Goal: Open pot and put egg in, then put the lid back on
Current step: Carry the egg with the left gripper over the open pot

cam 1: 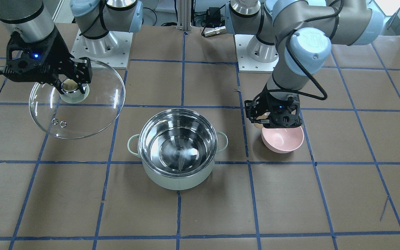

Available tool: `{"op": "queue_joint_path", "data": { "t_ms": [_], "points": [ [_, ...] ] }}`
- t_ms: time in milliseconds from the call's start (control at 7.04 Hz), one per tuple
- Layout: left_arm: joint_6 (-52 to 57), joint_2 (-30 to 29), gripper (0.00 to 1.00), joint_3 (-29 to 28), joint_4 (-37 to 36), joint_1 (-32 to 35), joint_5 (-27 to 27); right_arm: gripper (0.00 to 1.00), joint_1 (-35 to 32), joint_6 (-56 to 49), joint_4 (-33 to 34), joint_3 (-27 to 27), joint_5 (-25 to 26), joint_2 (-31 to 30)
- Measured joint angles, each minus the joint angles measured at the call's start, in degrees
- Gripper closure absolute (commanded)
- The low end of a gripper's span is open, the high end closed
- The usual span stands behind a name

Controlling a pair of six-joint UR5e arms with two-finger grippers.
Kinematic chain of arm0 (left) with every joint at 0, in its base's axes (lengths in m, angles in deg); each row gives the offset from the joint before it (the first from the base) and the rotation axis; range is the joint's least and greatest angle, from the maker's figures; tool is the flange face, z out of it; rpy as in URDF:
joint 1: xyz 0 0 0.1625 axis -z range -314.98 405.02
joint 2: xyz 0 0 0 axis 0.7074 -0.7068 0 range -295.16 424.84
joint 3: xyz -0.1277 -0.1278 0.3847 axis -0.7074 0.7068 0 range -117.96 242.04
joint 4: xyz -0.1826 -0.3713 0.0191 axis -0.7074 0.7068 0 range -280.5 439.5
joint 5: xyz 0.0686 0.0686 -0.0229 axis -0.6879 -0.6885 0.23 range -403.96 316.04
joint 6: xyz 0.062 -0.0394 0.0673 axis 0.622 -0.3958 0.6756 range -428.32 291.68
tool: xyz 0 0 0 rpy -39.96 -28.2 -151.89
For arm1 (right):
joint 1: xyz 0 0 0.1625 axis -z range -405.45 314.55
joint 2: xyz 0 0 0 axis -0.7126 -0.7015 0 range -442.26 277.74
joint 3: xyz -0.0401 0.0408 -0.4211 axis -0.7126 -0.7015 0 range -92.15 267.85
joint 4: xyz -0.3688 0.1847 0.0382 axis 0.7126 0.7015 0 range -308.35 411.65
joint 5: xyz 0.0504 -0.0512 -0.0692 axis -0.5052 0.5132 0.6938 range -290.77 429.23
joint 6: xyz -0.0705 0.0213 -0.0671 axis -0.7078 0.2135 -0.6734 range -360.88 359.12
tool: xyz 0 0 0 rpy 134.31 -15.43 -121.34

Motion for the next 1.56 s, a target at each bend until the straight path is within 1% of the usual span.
{"op": "queue_joint_path", "data": {
  "t_ms": [142, 426, 568, 852, 1137, 1279, 1421, 1563],
  "points": [
    [-5.6, -1.7, 0.90, -1.7, -1.1, 4.5, 0.0, 0.67, 0.1, -0.5, 0.0, 0.0, 0.0, 0.0],
    [-16.4, -8.0, 0.90, -4.7, -8.6, 13.4, 0.0, 0.68, 0.2, -0.8, -0.1, 0.0, 0.1, 0.1],
    [-19.9, -11.1, 0.90, -6.7, -10.8, 16.1, 0.0, 0.68, 0.2, -0.8, -0.1, 0.0, 0.1, 0.1],
    [-24.1, -14.9, 0.90, -10.1, -12.0, 18.9, 0.0, 0.68, 0.3, -0.9, -0.2, 0.1, 0.1, 0.1],
    [-25.2, -17.8, 0.88, -10.6, -12.6, 19.5, 0.6, 0.68, 0.3, -1.0, -0.3, 0.1, 0.1, 0.1],
    [-25.4, -19.1, 0.81, -10.6, -13.0, 19.6, 1.1, 0.68, 0.3, -1.0, -0.3, 0.1, 0.1, 0.1],
    [-25.4, -19.8, 0.81, -10.5, -13.1, 19.6, 1.6, 0.68, 0.3, -1.0, -0.4, 0.1, 0.1, 0.1],
    [-25.4, -20.1, 0.50, -10.3, -13.2, 19.6, 1.8, 0.68, 0.3, -1.0, -0.4, 0.1, 0.1, 0.1]
  ]
}}
